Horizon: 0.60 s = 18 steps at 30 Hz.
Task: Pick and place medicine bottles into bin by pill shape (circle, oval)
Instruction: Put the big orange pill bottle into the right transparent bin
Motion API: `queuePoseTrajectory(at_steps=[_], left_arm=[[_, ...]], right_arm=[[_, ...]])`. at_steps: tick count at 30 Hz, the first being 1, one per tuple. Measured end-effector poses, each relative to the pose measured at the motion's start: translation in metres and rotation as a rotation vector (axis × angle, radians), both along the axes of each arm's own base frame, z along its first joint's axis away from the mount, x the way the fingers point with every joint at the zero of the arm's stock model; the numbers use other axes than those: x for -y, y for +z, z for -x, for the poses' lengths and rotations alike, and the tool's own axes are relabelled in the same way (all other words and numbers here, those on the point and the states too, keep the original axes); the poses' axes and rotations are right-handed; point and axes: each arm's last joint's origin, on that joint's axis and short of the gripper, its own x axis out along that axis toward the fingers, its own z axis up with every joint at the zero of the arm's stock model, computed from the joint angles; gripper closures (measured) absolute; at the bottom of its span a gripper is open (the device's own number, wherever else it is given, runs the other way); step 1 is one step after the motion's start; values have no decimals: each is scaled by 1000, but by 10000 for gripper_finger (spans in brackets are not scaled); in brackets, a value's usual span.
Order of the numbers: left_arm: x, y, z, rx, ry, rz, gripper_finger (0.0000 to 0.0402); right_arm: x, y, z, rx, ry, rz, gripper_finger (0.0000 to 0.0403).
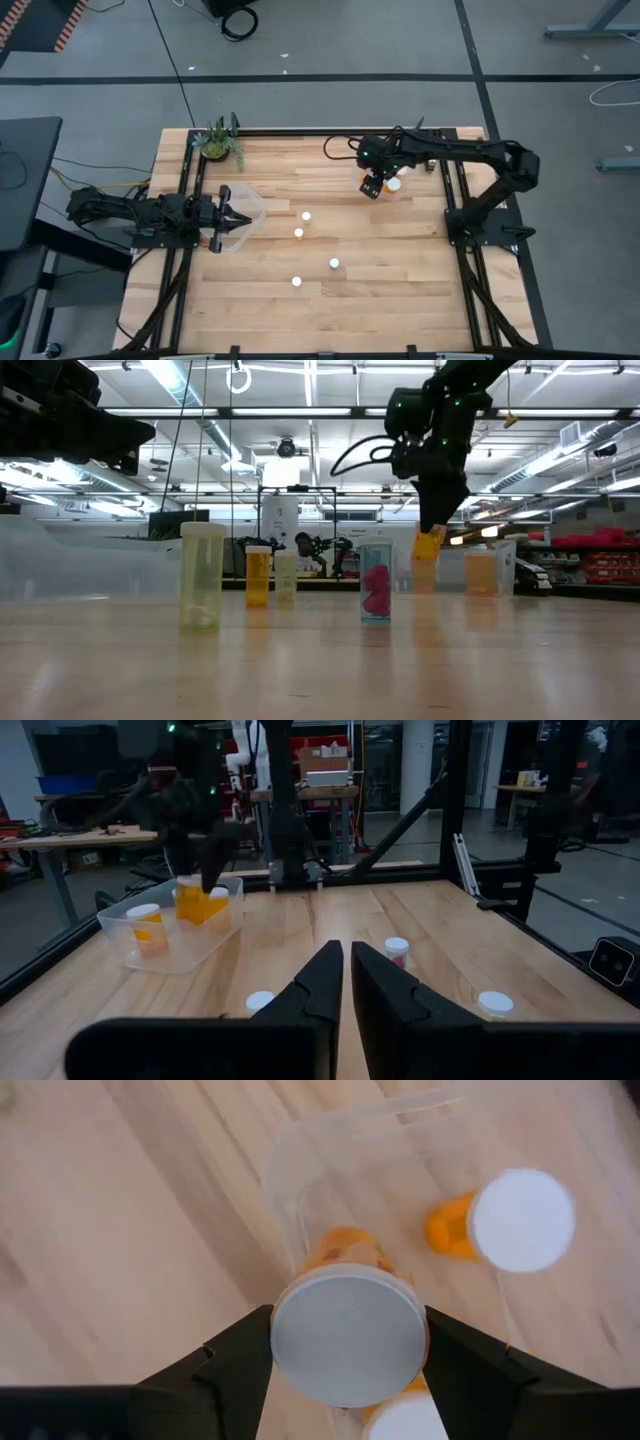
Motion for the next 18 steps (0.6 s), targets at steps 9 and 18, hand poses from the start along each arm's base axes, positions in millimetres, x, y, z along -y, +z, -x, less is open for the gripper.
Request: queuePoseTrajectory(at_steps=[9, 18], left_arm=[[0, 0, 0, 0, 0, 0, 376], [0, 0, 0, 0, 1, 0, 368]], right_arm=[[7, -14, -6, -33, 33, -19, 164], [22, -13, -4, 27, 13, -36, 164]])
